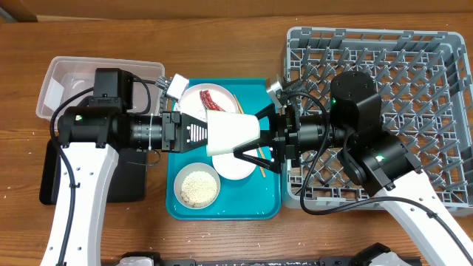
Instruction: Sort waste into correct bins and load items into the dishwasher
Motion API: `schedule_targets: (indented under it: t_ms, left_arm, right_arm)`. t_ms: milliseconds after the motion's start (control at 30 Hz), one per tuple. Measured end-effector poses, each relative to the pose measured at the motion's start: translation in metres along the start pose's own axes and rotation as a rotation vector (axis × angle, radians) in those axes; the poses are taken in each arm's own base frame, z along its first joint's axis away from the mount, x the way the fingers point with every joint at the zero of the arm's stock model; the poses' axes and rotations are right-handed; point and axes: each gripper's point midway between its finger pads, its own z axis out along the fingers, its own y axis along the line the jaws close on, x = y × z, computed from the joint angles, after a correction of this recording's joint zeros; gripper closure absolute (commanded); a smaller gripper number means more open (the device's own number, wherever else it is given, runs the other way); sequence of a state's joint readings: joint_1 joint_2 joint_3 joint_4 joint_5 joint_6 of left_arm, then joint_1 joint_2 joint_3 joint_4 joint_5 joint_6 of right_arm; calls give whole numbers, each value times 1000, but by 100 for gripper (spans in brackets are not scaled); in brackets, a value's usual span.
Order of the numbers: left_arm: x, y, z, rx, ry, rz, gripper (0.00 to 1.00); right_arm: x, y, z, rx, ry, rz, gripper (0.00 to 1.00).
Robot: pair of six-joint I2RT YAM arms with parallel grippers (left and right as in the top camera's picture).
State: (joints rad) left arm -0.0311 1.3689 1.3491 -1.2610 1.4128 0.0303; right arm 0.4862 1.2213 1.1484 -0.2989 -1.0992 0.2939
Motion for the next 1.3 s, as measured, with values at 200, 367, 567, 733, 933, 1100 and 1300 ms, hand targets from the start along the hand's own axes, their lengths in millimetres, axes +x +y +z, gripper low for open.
schedule_targets:
  t_ms: [200, 367, 567, 733, 933, 1100, 1300]
  left_arm:
    - [4, -2, 5, 8, 22, -4, 91]
    - [5, 4, 5, -31, 24, -1, 0]
    - [7, 27, 3, -162, 31, -23, 0]
    - [11, 60, -6, -358, 38, -67, 0]
    - [11, 73, -12, -447, 36, -80, 0]
    - [12, 76, -13, -463, 37, -84, 0]
    - [14, 77, -14, -470, 41, -92, 0]
  right_arm:
    - [-1, 2, 0, -9, -2, 8, 36]
    - [-2, -1, -6, -5, -7, 20, 43]
    - [-2, -39, -45, 158, -61, 189, 43]
    - [50, -104, -104, 717, -78, 498, 44]
    - [113, -134, -174, 1260, 2, 681, 44]
    - [136, -154, -205, 1488, 73, 734, 43]
    - [172, -165, -200, 1506, 254, 869, 36]
